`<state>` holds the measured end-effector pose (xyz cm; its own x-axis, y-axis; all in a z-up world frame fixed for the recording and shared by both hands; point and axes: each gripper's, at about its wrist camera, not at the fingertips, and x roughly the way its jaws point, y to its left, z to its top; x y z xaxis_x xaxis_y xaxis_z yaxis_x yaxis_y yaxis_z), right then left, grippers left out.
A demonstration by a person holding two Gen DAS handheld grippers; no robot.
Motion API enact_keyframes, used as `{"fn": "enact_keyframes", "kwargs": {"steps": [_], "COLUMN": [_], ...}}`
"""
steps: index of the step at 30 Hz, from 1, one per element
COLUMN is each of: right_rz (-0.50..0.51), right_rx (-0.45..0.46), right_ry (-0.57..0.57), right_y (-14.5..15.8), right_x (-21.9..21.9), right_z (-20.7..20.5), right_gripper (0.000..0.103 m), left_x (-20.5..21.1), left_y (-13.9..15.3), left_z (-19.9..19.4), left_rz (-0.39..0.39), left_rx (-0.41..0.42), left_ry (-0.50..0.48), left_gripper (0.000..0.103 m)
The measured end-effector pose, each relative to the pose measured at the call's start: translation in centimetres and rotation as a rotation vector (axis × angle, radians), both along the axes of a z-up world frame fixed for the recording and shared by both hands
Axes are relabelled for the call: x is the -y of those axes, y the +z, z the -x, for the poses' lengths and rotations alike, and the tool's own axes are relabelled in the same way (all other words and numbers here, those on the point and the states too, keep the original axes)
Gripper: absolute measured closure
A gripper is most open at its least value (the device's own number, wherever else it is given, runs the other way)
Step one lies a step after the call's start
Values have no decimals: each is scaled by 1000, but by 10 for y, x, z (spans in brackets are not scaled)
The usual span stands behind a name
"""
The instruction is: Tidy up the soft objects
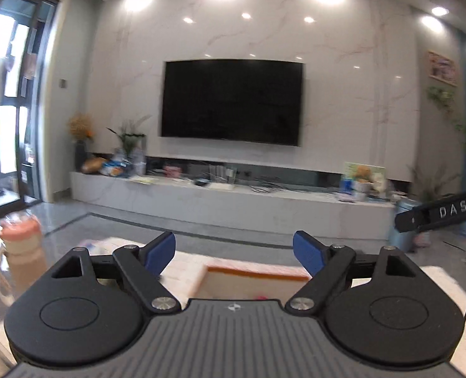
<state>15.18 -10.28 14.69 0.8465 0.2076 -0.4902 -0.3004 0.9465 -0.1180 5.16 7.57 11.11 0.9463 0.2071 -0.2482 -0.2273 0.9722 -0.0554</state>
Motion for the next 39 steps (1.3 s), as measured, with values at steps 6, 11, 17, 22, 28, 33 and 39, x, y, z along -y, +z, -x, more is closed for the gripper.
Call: {"fn": "enact_keyframes", "kwargs": {"steps": [6, 11, 17, 22, 28, 33, 39], "right_rz": [-56, -47, -18, -30, -69, -80, -69], "right_rx": [115, 59, 14, -19, -37, -43, -34], "right_ry": [-120, -136, -98, -70, -51, -41, -34], "right_y": [-40, -103, -154, -175, -179, -180, -182], "right_x": [49, 63, 60, 57, 59, 60, 61], "right_z": [80, 121, 130, 131, 132, 135, 136], "right_gripper": [5, 5, 5, 5, 5, 5, 5], "left_x": [31, 42, 57, 73, 81, 82, 83], "left_y": [-29, -66, -97, -107, -112, -117, -117], "left_z": [20, 31, 35, 45, 42, 42, 41], "left_rz": [63, 80, 59, -2, -21, -19, -22], "left_rx": [-66, -130, -221, -229, -239, -245, -269], "left_ry": [-118, -125, -142, -126, -125, -125, -138], "left_gripper": [4, 4, 4, 4, 4, 4, 4]}}
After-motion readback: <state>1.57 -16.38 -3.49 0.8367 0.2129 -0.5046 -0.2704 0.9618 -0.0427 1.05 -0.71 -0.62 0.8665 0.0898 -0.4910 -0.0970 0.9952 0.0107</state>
